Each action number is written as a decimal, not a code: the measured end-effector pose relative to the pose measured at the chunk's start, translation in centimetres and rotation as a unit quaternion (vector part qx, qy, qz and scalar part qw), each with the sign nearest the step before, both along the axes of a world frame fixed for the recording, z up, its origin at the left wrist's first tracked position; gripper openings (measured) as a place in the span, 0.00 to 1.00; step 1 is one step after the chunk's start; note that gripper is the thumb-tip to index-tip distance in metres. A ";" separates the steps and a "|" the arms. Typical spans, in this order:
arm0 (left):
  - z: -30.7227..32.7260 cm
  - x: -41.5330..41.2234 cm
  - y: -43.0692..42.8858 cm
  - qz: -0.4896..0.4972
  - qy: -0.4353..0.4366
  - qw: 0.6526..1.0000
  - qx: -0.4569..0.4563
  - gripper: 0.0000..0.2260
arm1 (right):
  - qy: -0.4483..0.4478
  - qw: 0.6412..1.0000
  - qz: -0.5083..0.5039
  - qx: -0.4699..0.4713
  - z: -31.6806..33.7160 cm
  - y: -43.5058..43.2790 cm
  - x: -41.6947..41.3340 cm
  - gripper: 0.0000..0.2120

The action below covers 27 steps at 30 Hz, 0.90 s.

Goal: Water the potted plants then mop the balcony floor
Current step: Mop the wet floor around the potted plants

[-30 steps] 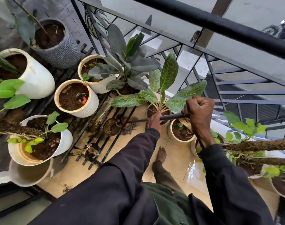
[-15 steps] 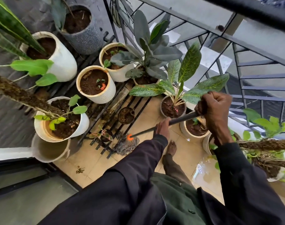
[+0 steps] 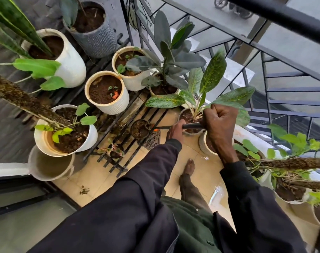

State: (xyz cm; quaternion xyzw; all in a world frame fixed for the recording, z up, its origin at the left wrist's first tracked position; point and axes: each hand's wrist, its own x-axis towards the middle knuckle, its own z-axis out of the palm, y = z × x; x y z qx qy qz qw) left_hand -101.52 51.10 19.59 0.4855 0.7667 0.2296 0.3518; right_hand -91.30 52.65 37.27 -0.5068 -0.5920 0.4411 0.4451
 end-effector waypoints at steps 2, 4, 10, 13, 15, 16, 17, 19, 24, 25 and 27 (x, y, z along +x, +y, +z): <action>0.3 -0.4 -0.5 -0.001 0.004 1.000 0.002 0.08 | -0.007 1.000 0.019 0.002 0.4 -0.1 -0.5 0.14; 0.4 -0.8 -1.3 0.008 0.004 1.000 0.003 0.08 | -0.002 1.000 0.026 0.002 0.6 -0.5 -0.9 0.16; -0.2 -1.2 -6.7 0.046 0.002 0.999 -0.018 0.09 | -0.030 0.998 0.049 -0.001 -0.4 -2.8 -0.9 0.19; -1.0 -1.1 -10.5 0.071 -0.004 0.997 -0.032 0.10 | -0.049 0.996 0.079 -0.006 -0.7 -5.1 -0.8 0.18; -1.1 -1.0 -13.5 0.091 -0.017 0.994 -0.050 0.17 | -0.044 0.994 0.100 -0.011 0.0 -7.5 -1.1 0.21; -1.0 -1.0 -14.9 0.094 -0.021 0.994 -0.055 0.20 | -0.041 0.992 0.122 -0.011 0.4 -8.7 -1.3 0.23; -0.7 -0.9 -16.2 0.094 -0.024 0.994 -0.057 0.23 | -0.035 0.989 0.145 -0.013 0.6 -9.7 -1.3 0.25; 0.1 -0.4 -19.0 0.111 -0.028 0.992 -0.057 0.24 | -0.029 0.985 0.170 -0.008 1.2 -12.4 -1.4 0.30; 2.9 2.7 -23.5 0.147 -0.016 0.988 -0.038 0.13 | 0.013 0.983 0.182 0.004 3.3 -16.6 0.2 0.21; 3.2 3.7 -24.5 0.144 -0.024 0.989 -0.040 0.12 | 0.027 0.984 0.179 0.002 3.2 -17.2 1.1 0.18; 3.3 5.4 -26.7 0.135 -0.032 0.990 -0.040 0.12 | 0.041 0.984 0.173 -0.005 2.7 -18.6 2.9 0.21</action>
